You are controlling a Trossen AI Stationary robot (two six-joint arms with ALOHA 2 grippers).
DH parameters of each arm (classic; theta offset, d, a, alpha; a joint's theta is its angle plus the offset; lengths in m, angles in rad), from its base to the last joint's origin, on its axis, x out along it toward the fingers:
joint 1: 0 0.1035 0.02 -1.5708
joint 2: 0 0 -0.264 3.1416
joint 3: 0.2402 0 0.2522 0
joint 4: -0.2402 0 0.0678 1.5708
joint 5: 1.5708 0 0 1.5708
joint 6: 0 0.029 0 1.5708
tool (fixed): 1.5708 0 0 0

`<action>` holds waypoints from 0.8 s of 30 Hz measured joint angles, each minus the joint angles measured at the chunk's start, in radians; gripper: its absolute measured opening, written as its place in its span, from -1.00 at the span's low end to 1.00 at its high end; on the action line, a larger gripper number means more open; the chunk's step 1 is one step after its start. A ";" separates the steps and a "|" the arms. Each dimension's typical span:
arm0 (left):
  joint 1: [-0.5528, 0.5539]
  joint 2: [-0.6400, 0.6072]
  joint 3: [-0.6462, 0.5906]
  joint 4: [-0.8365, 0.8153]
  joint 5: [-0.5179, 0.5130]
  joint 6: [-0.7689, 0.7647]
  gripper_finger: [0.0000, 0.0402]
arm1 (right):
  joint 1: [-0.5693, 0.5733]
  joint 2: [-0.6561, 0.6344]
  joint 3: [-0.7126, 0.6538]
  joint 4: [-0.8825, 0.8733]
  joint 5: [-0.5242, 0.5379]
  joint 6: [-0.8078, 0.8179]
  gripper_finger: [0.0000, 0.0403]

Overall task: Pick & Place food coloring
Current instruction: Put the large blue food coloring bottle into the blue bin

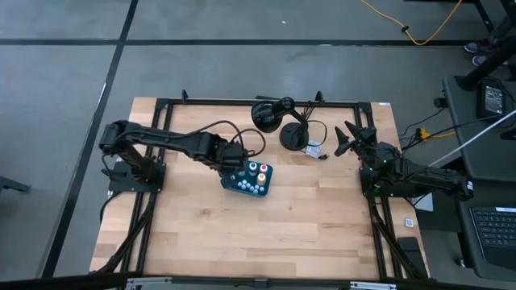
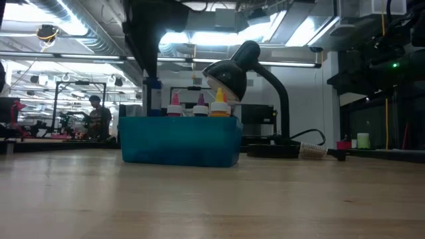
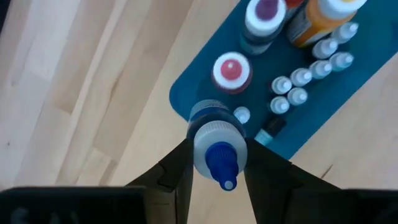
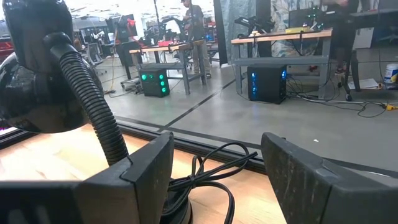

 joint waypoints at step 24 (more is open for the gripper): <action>0.037 0.080 -0.130 0.176 0.055 0.051 -0.41 | 0.000 0.000 0.000 0.000 -0.009 0.000 0.21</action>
